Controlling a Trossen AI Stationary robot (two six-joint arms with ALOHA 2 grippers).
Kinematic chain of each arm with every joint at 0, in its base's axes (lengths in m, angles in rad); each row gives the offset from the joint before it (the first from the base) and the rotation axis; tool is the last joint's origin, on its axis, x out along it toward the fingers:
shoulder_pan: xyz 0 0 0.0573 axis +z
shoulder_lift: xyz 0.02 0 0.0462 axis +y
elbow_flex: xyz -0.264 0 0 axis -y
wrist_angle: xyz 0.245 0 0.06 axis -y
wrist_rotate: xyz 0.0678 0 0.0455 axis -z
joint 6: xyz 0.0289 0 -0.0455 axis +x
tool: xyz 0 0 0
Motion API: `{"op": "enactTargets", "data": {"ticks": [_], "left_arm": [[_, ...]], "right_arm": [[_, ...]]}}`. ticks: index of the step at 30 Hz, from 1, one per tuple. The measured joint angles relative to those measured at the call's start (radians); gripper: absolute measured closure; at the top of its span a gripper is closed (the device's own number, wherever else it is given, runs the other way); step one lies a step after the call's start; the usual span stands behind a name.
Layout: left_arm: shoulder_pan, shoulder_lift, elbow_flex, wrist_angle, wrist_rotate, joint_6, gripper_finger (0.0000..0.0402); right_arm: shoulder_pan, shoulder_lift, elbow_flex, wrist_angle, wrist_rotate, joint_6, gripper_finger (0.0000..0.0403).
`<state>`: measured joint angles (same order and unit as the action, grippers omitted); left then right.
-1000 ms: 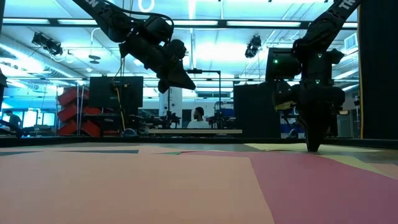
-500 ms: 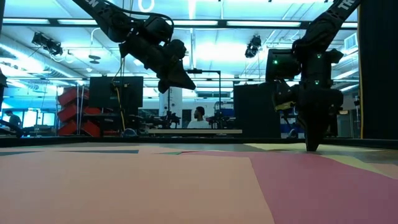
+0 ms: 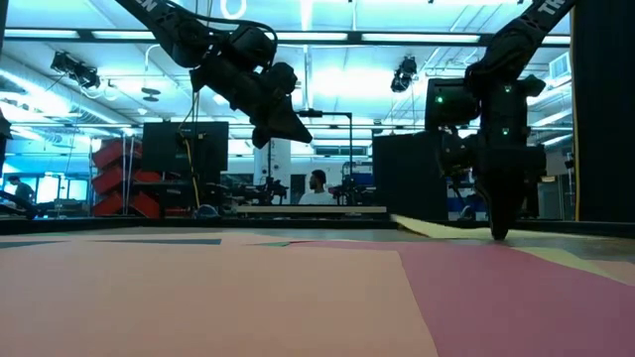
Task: Organize paper
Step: Stack the yellow colored paper on top of the yellow colored paper
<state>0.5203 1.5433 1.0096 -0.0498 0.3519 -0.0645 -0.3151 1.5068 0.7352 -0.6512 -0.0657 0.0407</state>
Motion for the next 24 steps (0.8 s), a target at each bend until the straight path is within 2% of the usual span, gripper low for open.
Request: {"op": "enactTargets", "data": {"ticks": [14, 21, 24], "left_arm": [[0.0, 0.0, 0.0, 0.0, 0.0, 0.0, 0.0402], [0.0, 0.0, 0.0, 0.0, 0.0, -0.001, 0.0402], [0.0, 0.0, 0.0, 0.0, 0.0, -0.001, 0.0402]], "right_arm": [[0.022, -0.025, 0.01, -0.041, -0.058, 0.0, 0.0402], [0.059, -0.062, 0.011, -0.198, -0.081, -0.044, 0.0402], [0.075, -0.083, 0.0, -0.196, -0.092, -0.05, 0.0402]]}}
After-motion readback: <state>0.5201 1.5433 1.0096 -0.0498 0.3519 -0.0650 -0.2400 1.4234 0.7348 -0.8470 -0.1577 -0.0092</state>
